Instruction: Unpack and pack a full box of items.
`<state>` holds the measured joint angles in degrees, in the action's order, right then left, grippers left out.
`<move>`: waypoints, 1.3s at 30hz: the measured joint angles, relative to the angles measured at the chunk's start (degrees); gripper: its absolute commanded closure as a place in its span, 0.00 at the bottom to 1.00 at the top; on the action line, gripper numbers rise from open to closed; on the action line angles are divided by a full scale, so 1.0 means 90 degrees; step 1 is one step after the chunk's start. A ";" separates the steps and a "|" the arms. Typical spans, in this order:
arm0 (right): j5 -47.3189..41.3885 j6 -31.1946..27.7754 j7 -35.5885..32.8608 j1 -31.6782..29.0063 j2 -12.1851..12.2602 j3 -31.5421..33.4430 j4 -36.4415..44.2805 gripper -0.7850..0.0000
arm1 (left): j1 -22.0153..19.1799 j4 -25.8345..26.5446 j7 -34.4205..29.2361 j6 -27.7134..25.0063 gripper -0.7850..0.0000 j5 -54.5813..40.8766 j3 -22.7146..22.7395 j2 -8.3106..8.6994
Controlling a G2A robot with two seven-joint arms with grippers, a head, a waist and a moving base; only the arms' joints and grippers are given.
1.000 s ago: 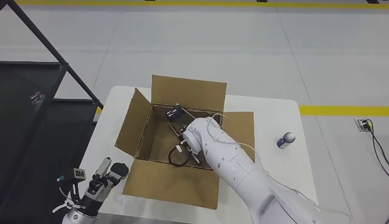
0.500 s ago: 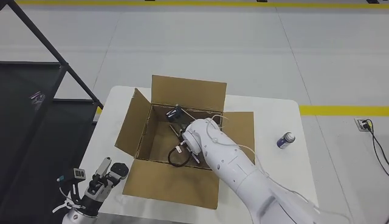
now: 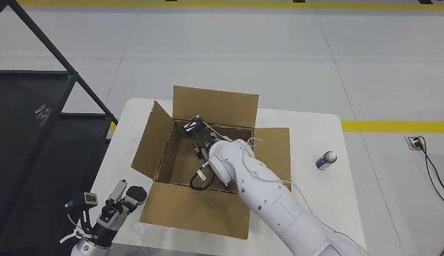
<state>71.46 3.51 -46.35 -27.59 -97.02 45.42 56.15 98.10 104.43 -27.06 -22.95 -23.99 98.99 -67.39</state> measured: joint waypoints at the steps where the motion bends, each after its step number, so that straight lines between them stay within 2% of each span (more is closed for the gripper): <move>1: 0.0225 -0.0022 -0.0133 -0.0307 0.0130 0.0192 0.0588 0.31 | 0.0000 0.0000 0.0000 0.0000 0.00 0.0000 0.0000 0.0000; 4: 0.0871 -0.0149 -0.0405 -0.1189 0.0443 0.0740 0.2157 0.27 | 0.0000 0.0000 0.0000 0.0000 0.00 0.0000 0.0000 0.0000; 5: 0.1080 -0.0168 -0.0438 -0.1461 0.0522 0.0902 0.2614 0.22 | 0.0000 0.0000 0.0000 0.0000 0.00 0.0000 0.0000 0.0000; 7: 0.1569 -0.0144 -0.0423 -0.2083 0.0672 0.1260 0.3605 0.00 | 0.0000 0.0000 0.0000 0.0000 0.00 0.0000 0.0000 0.0000; 13: 0.2954 0.0376 -0.0492 -0.3593 0.0957 0.2410 0.5752 0.00 | 0.0000 0.0000 0.0000 0.0000 0.00 0.0000 0.0000 0.0000; 16: 0.3300 0.0706 -0.0578 -0.4223 0.1047 0.3209 0.6545 0.00 | 0.0000 0.0000 0.0000 0.0000 0.00 0.0000 0.0000 0.0000; 19: 0.3337 0.0999 -0.0595 -0.4735 0.1099 0.4000 0.6946 0.00 | 0.0000 0.0000 0.0000 0.0000 0.00 0.0000 0.0000 0.0000; 22: 0.3236 0.1203 -0.0594 -0.5112 0.1135 0.4682 0.6897 0.00 | 0.0000 0.0000 0.0000 0.0000 0.00 0.0000 0.0000 0.0000; 26: 0.3049 0.1152 -0.0660 -0.5270 0.1165 0.5208 0.6311 0.00 | 0.0000 0.0000 0.0000 0.0000 0.00 0.0000 0.0000 0.0000; 32: 0.2244 0.0954 -0.0020 -0.5036 0.1178 0.5451 0.5104 0.00 | 0.0000 0.0000 0.0000 0.0000 0.00 0.0000 0.0000 0.0000; 39: 0.1797 0.1023 0.0840 -0.4451 0.1193 0.5536 0.3947 0.00 | 0.0000 0.0000 0.0000 0.0000 0.00 0.0000 0.0000 0.0000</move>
<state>87.64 12.71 -38.79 -67.65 -86.29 95.25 91.68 98.10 104.43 -27.06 -22.95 -23.99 98.99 -67.39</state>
